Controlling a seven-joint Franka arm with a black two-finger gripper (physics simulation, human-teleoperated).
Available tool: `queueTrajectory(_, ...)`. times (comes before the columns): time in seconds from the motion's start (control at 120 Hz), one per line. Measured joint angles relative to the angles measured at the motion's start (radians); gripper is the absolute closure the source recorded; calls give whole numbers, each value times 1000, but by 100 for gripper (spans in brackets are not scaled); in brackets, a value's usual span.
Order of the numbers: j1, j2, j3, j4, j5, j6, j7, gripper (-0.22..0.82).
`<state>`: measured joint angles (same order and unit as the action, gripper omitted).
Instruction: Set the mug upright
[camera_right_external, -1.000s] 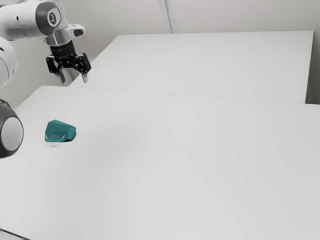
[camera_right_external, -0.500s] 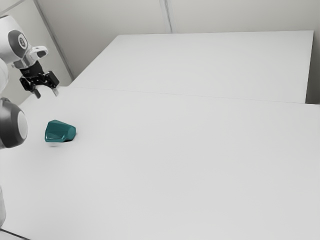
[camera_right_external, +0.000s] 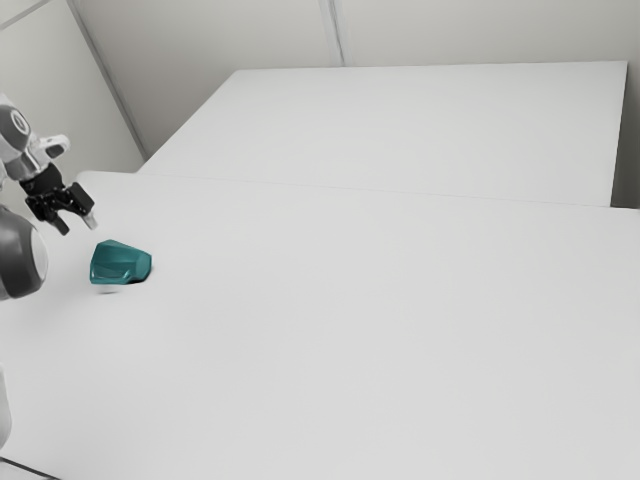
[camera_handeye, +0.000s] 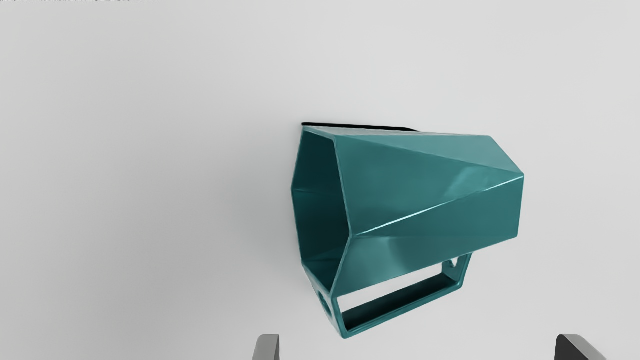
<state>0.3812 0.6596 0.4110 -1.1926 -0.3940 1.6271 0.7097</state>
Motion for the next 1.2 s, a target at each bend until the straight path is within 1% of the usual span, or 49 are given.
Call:
queueTrajectory(0.05,11,15,-5,6,-17,3,22,0)
queueTrajectory(0.258,88,58,-84,43,-52,23,99,0)
queueTrajectory(0.333,106,73,-97,51,-67,27,122,0)
queueTrajectory(0.817,156,142,-101,52,-214,25,223,0)
queueTrajectory(1.2,171,153,-99,31,-361,-13,266,0)
